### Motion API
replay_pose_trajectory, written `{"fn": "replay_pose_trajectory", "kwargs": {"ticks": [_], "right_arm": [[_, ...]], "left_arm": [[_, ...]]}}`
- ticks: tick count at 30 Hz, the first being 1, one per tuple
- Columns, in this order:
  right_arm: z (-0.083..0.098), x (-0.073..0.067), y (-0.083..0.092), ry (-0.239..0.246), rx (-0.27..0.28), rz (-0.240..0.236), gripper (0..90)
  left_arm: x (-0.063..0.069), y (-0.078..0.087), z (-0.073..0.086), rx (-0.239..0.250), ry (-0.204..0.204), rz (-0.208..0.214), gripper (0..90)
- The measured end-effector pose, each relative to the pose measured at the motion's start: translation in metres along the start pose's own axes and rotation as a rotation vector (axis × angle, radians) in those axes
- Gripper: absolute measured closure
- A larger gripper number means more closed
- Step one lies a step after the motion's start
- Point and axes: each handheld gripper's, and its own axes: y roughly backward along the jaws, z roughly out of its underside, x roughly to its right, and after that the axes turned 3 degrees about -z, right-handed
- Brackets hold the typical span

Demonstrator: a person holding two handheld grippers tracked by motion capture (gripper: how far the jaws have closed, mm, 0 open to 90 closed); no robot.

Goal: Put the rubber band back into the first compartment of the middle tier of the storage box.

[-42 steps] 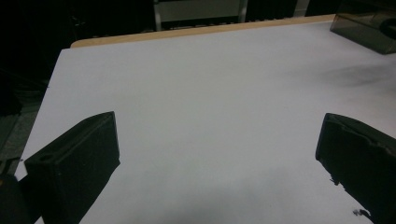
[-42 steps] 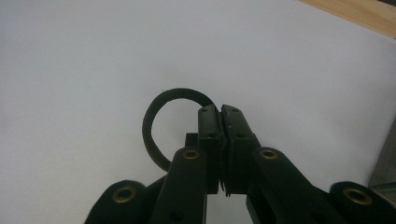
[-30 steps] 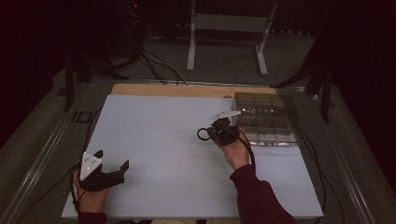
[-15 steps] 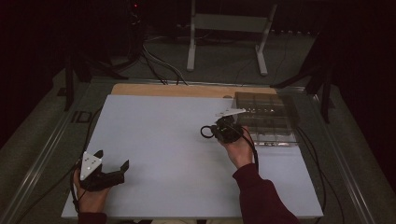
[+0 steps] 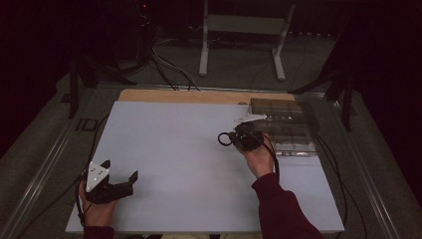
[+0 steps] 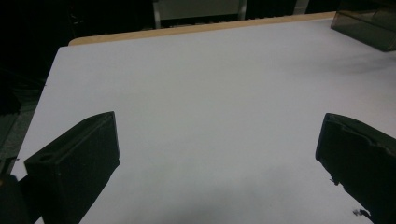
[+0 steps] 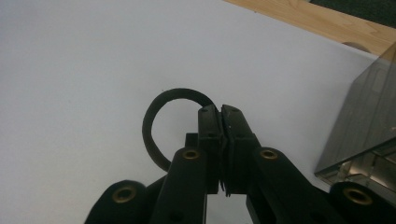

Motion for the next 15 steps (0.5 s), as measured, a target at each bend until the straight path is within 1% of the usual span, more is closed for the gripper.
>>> {"fn": "replay_pose_trajectory", "kwargs": {"ticks": [15], "right_arm": [[-0.0035,0.009,0.0073,-0.001,0.001,0.029,88.5]], "left_arm": [[-0.0009,0.0011,0.0002,0.004,0.002,-0.004,0.4]]}}
